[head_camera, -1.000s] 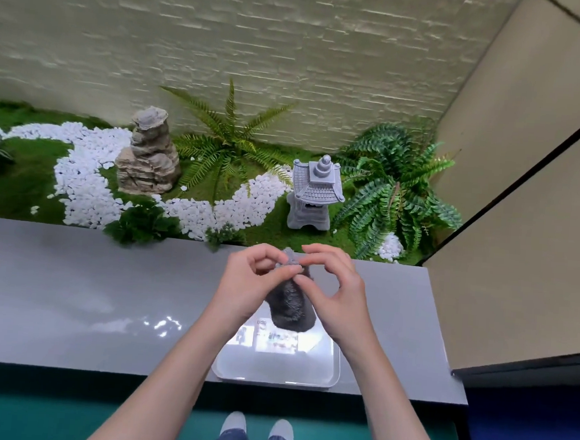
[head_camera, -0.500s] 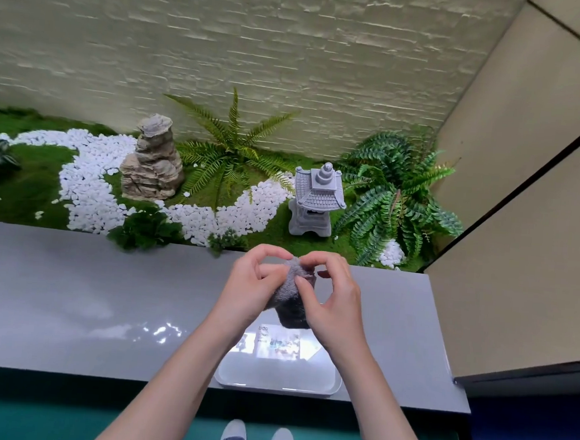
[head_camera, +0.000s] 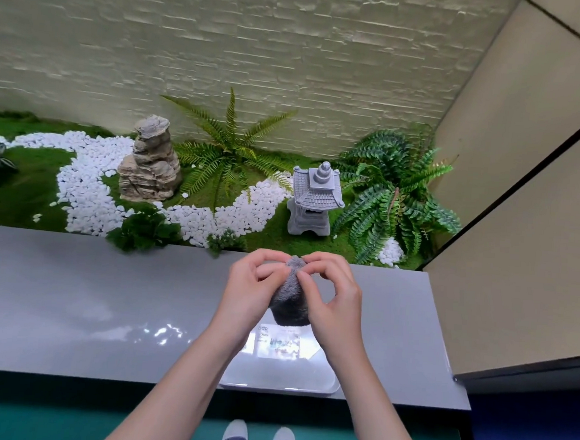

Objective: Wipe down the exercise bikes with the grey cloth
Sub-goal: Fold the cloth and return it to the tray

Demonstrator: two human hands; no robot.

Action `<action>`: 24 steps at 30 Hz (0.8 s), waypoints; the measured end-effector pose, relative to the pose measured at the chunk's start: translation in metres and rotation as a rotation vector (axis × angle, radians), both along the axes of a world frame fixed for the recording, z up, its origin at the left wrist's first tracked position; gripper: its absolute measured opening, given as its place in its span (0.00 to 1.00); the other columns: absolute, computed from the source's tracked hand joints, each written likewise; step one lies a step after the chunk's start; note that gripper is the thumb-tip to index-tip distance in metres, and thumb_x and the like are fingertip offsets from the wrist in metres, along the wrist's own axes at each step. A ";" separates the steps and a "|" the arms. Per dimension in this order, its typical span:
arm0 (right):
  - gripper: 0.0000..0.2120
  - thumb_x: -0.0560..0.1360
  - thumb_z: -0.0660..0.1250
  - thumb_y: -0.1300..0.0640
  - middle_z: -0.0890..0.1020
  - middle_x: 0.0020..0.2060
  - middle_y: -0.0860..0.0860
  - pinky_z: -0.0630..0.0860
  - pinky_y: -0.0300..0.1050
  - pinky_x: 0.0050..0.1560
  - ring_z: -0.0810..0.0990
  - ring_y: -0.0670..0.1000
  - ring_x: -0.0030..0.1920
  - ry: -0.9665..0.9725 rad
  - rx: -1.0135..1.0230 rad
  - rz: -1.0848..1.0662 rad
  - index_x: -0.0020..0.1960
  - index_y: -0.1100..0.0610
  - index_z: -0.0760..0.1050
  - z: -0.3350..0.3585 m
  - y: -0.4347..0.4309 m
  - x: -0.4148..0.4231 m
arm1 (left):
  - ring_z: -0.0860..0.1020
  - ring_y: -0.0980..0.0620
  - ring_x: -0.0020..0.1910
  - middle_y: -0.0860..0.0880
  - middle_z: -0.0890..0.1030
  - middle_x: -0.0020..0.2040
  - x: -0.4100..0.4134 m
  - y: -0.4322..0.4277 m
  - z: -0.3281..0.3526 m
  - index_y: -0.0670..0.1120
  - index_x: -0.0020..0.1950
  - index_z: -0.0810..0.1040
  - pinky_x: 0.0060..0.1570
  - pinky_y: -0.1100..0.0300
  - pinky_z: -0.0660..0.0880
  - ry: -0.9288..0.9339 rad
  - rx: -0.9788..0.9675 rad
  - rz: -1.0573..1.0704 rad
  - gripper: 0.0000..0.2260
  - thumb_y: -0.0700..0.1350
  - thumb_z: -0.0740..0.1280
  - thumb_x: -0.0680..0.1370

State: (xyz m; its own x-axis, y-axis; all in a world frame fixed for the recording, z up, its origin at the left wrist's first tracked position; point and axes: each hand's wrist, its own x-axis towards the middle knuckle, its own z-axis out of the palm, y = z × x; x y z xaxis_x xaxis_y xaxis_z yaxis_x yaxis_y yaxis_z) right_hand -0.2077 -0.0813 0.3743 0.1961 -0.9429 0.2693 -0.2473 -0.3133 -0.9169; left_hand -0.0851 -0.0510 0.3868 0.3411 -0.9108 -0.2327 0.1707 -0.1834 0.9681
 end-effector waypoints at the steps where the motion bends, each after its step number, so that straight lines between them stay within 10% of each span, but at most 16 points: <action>1: 0.04 0.73 0.68 0.66 0.78 0.46 0.51 0.72 0.42 0.54 0.77 0.49 0.53 0.007 -0.005 -0.003 0.40 0.59 0.76 0.002 0.001 0.000 | 0.78 0.50 0.36 0.42 0.83 0.38 0.000 0.000 -0.001 0.46 0.45 0.80 0.35 0.58 0.73 -0.042 -0.013 0.000 0.06 0.36 0.67 0.75; 7: 0.04 0.74 0.64 0.62 0.75 0.47 0.45 0.68 0.34 0.56 0.75 0.48 0.54 0.080 -0.115 0.001 0.41 0.56 0.73 0.014 0.003 -0.003 | 0.81 0.55 0.40 0.51 0.84 0.37 0.008 -0.003 0.003 0.51 0.49 0.76 0.43 0.58 0.76 -0.309 -0.115 0.027 0.10 0.36 0.65 0.76; 17: 0.05 0.78 0.62 0.62 0.75 0.40 0.44 0.72 0.49 0.50 0.75 0.52 0.45 0.160 -0.051 0.045 0.44 0.55 0.70 0.012 -0.004 -0.002 | 0.82 0.48 0.40 0.48 0.85 0.39 -0.004 0.000 0.010 0.49 0.52 0.72 0.41 0.56 0.78 -0.189 -0.190 -0.098 0.10 0.35 0.65 0.77; 24: 0.04 0.76 0.63 0.64 0.75 0.37 0.43 0.64 0.42 0.46 0.69 0.34 0.43 0.248 -0.178 -0.012 0.43 0.58 0.73 0.010 -0.007 -0.009 | 0.75 0.52 0.34 0.46 0.81 0.42 -0.003 -0.001 0.006 0.46 0.49 0.71 0.34 0.64 0.72 -0.154 -0.093 -0.163 0.15 0.28 0.65 0.71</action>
